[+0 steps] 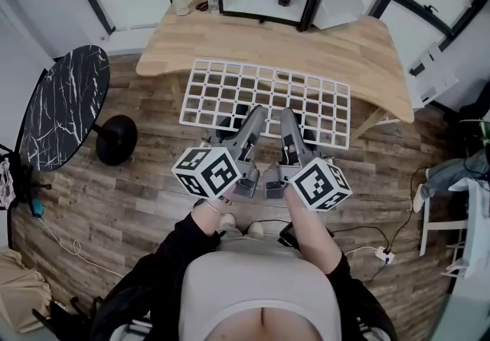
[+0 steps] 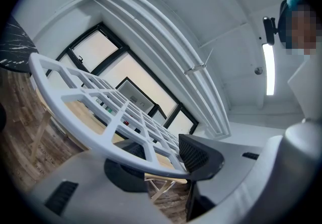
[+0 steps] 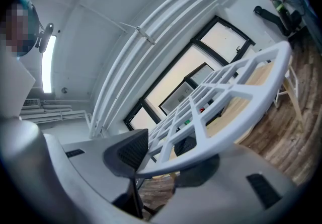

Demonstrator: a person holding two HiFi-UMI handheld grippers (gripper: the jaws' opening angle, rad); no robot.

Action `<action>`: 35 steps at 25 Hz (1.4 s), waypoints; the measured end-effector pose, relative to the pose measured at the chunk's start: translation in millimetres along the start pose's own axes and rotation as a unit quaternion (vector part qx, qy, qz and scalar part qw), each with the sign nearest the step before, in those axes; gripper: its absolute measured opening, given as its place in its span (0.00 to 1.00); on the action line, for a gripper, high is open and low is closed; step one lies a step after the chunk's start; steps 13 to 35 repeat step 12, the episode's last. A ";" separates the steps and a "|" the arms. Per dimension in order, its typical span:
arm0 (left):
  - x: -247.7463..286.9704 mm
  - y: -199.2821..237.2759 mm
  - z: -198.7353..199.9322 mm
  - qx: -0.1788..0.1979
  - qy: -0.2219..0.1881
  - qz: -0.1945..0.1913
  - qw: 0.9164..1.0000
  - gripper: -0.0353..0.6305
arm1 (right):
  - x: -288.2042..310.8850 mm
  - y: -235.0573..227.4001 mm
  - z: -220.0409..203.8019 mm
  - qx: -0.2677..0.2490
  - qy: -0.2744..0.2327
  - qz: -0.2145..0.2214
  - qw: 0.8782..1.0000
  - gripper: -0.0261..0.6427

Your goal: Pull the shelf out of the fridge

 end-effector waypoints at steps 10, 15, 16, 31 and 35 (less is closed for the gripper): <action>1.6 -1.2 5.1 0.005 -0.006 0.000 1.000 0.33 | 3.9 2.7 3.9 -0.004 0.000 0.009 1.000 0.29; 1.2 -0.5 4.4 0.007 -0.007 0.001 1.000 0.33 | 4.1 2.0 2.6 -0.002 0.001 0.011 1.000 0.29; 1.2 -0.5 4.4 0.007 -0.007 0.001 1.000 0.33 | 4.1 2.0 2.6 -0.002 0.001 0.011 1.000 0.29; 1.2 -0.5 4.4 0.007 -0.007 0.001 1.000 0.33 | 4.1 2.0 2.6 -0.002 0.001 0.011 1.000 0.29; 1.2 -0.5 4.4 0.007 -0.007 0.001 1.000 0.33 | 4.1 2.0 2.6 -0.002 0.001 0.011 1.000 0.29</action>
Point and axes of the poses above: the fingertips, and each gripper's own axes: x forward along the fingers, y to its left, z out of its top, the point moved 4 cm from there along -x, backward along the fingers, and after that the axes turned 6 degrees about x, right-handed, at the moved point
